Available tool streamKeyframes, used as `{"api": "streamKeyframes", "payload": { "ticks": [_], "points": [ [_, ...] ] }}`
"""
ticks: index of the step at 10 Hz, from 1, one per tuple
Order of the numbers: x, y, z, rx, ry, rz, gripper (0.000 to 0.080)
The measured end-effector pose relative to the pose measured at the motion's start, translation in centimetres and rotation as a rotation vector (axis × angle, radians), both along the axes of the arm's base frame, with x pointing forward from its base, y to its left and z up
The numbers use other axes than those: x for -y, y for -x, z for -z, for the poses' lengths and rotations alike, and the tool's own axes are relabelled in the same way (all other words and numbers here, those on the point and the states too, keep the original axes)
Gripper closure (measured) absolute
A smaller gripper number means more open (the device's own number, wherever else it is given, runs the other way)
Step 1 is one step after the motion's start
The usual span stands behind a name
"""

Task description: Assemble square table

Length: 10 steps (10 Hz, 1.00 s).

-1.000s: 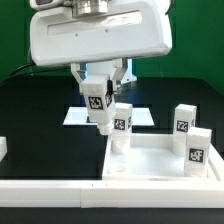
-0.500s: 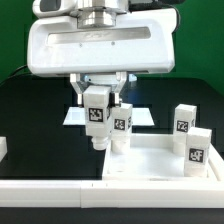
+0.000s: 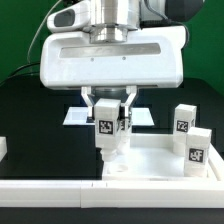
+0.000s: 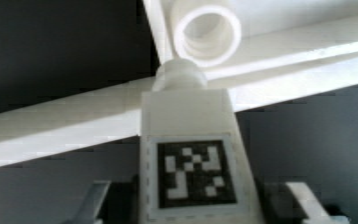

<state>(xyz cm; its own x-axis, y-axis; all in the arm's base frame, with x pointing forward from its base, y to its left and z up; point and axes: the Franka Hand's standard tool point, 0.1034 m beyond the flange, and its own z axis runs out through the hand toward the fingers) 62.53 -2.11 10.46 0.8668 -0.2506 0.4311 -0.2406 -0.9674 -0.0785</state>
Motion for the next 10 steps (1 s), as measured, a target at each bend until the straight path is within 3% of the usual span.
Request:
{"api": "streamKeyframes", "payload": {
  "ticks": [10],
  "points": [
    [-2.0, 1.0, 3.1, -0.029, 0.009, -0.023, 0.0515]
  ]
}}
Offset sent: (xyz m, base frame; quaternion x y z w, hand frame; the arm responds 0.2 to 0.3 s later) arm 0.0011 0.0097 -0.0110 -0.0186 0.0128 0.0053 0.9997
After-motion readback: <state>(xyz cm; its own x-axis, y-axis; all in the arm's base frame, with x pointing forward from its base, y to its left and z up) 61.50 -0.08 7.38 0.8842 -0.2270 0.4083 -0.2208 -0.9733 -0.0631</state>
